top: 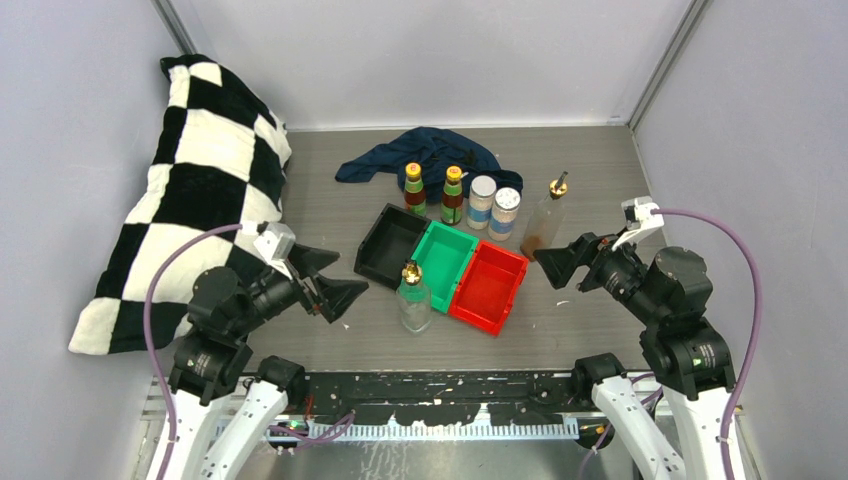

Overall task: Organize the condiment bottles
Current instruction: Pick up the bottle from the center of the board.

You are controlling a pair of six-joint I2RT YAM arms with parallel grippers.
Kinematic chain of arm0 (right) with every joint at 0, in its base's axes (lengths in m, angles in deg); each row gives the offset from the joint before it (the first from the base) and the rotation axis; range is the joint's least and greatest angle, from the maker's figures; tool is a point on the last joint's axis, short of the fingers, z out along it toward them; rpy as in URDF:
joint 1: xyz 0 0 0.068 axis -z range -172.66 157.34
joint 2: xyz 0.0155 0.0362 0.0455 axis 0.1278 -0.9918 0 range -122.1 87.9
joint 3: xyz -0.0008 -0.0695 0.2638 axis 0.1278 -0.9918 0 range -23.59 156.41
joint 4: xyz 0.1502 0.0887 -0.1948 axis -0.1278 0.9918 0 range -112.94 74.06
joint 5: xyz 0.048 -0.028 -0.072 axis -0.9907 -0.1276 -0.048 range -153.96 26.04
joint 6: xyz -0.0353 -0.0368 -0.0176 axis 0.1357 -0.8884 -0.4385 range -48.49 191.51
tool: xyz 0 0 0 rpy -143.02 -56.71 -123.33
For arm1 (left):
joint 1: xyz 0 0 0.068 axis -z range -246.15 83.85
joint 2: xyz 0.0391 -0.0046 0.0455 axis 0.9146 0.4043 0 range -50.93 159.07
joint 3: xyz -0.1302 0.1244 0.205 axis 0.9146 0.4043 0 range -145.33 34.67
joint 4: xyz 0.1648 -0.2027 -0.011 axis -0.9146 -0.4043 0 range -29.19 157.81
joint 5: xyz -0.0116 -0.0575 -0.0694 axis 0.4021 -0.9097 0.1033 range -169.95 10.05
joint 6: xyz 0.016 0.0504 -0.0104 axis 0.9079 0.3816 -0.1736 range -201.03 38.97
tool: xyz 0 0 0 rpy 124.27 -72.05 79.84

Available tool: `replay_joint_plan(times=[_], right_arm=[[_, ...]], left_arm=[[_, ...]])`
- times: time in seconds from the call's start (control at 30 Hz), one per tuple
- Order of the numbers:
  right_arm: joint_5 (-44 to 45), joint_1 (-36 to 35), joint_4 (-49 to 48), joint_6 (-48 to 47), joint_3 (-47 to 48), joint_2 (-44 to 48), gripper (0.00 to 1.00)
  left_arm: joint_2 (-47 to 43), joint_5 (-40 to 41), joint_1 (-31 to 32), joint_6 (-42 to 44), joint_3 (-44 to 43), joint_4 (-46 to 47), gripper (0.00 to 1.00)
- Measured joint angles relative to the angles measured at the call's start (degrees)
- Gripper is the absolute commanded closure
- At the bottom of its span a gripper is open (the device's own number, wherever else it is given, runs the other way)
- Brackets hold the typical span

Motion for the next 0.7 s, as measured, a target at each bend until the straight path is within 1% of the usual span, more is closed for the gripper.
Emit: replay_joint_plan(times=[0.1, 0.23, 0.37, 0.47, 0.53, 0.63, 0.7], right_arm=[[-4.72, 0.00, 0.76, -0.61, 0.15, -1.22, 0.11], [-11.54, 0.00, 2.71, -1.86, 0.37, -2.71, 0.11], [-15.96, -0.02, 2.16, -1.49, 0.37, -3.65, 0.11], [-16.74, -0.33, 0.22, -1.01, 1.51, -6.91, 0.11], [-16.35, -0.74, -1.09, -1.05, 3.91, -10.82, 0.11], [-14.71, -2.01, -2.93, -1.99, 10.71, -18.88, 0.11], [-12.31, -4.35, -4.24, -3.74, 17.03, -24.87, 0.10]], left_arm=[[1.60, 6.47, 0.13, 0.26, -3.28, 0.44, 0.05], [5.40, 17.35, 0.15, 0.85, -7.45, 1.92, 0.07], [13.33, 27.69, 0.15, 1.57, -12.00, 4.48, 0.07], [19.04, 32.39, 0.15, 1.70, -13.35, 5.99, 0.07], [22.01, 35.01, 0.15, 1.86, -13.40, 6.95, 0.06], [26.12, 38.01, 0.15, 2.80, -13.22, 7.65, 0.06], [27.41, 39.43, 0.15, 3.26, -13.20, 7.78, 0.05]])
